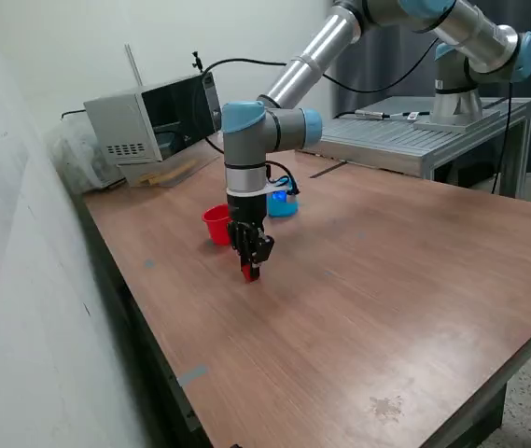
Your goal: Place red objects in the red bin, and blue objects in the blue bin.
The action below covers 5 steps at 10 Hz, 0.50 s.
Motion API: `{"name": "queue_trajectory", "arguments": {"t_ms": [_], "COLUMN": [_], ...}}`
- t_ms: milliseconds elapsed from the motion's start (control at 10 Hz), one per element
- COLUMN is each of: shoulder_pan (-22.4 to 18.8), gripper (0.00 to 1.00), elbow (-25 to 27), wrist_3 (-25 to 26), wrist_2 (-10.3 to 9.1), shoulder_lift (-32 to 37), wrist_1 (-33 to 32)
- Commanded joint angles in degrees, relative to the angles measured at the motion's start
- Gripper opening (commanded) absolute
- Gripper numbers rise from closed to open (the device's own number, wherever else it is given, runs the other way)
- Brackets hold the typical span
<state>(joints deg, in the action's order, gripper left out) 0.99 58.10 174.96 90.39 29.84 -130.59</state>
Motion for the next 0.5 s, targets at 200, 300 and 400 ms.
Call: {"name": "queue_trajectory", "arguments": {"t_ms": [200, 300, 400], "shoulder_pan": [0.1, 0.2, 2.1], "gripper": [0.0, 0.0, 0.0], "elbow": [10.1, 13.1, 14.6], "wrist_3": [-2.4, -2.9, -2.9], "wrist_2": [0.75, 0.84, 0.84], "shoulder_lift": [13.9, 18.3, 20.3], "wrist_1": [0.4, 2.0, 2.8]}}
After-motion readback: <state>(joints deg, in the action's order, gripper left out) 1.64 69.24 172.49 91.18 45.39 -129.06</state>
